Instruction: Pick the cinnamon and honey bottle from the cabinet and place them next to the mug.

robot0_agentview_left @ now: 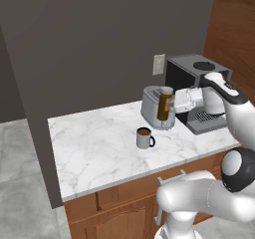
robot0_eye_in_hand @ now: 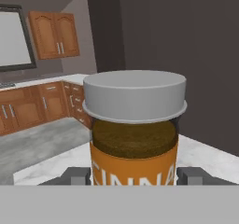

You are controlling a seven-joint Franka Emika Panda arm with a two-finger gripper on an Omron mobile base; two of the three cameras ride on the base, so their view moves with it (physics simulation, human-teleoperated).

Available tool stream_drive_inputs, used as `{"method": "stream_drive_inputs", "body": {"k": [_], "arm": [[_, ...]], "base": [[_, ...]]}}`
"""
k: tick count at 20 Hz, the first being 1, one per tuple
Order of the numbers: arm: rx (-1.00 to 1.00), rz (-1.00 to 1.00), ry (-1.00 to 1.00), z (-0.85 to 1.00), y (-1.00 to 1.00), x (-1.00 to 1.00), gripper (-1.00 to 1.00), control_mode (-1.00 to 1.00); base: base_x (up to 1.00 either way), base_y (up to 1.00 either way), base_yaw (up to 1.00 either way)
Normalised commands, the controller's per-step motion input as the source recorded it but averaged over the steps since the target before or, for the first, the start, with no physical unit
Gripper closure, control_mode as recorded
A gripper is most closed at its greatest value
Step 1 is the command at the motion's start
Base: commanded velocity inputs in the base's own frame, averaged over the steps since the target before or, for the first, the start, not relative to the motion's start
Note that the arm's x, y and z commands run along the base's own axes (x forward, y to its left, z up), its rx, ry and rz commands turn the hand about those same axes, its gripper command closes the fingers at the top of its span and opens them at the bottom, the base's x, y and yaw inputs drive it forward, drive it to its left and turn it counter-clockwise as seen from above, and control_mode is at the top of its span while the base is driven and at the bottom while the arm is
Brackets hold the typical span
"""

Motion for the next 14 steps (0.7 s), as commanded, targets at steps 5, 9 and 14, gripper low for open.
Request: {"method": "stream_drive_inputs", "body": {"k": [5,9,14], "arm": [[0.0,0.0,-0.02,-0.24,0.0,0.0,1.0,-1.0],[0.0,0.0,-0.02,-0.46,0.0,0.0,1.0,-1.0],[0.0,0.0,-0.03,-0.55,0.0,0.0,1.0,-1.0]], "base": [[0.0,0.0,0.0],[0.0,0.0,0.0],[0.0,0.0,0.0]]}}
